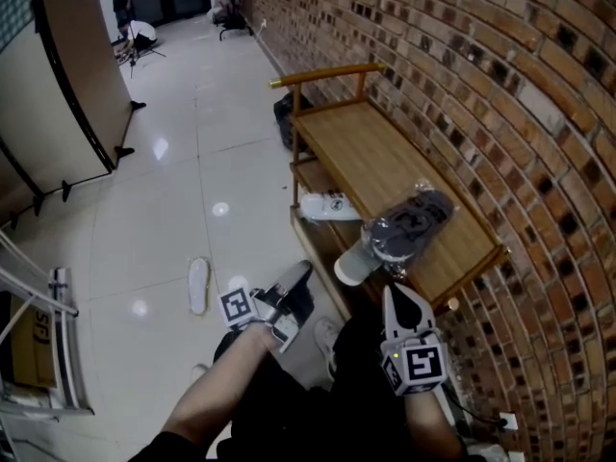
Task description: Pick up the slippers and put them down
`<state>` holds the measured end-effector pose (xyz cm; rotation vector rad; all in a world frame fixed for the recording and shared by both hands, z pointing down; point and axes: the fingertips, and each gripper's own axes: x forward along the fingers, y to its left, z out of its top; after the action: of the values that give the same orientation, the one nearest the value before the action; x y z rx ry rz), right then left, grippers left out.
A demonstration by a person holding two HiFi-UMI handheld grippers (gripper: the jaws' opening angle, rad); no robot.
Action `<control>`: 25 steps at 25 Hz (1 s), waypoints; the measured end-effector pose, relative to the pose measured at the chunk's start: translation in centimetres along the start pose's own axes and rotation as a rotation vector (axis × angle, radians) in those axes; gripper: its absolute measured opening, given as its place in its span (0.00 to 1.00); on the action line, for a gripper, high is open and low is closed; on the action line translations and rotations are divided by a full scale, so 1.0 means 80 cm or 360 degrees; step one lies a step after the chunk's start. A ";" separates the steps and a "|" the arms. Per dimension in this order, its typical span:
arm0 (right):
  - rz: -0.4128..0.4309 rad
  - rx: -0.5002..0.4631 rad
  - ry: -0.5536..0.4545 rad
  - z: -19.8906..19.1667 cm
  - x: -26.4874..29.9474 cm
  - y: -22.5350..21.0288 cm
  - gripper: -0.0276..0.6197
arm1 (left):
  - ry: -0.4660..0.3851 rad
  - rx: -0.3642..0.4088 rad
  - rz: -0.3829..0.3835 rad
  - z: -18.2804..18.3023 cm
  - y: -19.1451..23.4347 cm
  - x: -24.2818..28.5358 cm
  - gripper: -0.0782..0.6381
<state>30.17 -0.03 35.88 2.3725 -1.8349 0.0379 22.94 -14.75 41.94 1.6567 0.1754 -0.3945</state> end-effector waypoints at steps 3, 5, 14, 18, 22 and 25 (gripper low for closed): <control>0.0000 -0.0001 -0.0014 0.004 -0.002 0.002 0.06 | -0.0128 0.0203 0.0134 0.014 0.012 -0.016 0.11; 0.0000 -0.0001 -0.0005 0.003 -0.005 0.004 0.06 | -0.0151 0.0172 0.0127 0.017 0.016 -0.021 0.11; -0.0003 0.0014 -0.0006 -0.004 -0.017 0.002 0.06 | -0.0025 0.0359 0.0376 0.010 0.074 -0.019 0.24; 0.0011 0.0008 0.0023 -0.009 -0.014 0.003 0.06 | 0.0077 0.0298 0.0443 -0.004 0.114 -0.006 0.38; 0.0015 0.0008 0.0056 -0.014 -0.008 -0.002 0.06 | 0.0143 0.0226 0.0514 -0.018 0.159 0.013 0.50; 0.0011 0.0009 0.0058 -0.013 -0.005 -0.004 0.06 | 0.0164 0.0175 0.0585 -0.020 0.193 0.027 0.50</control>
<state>30.47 0.57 36.80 2.3530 -1.8292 0.0864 30.44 -15.40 55.71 1.7752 -0.0770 -0.0410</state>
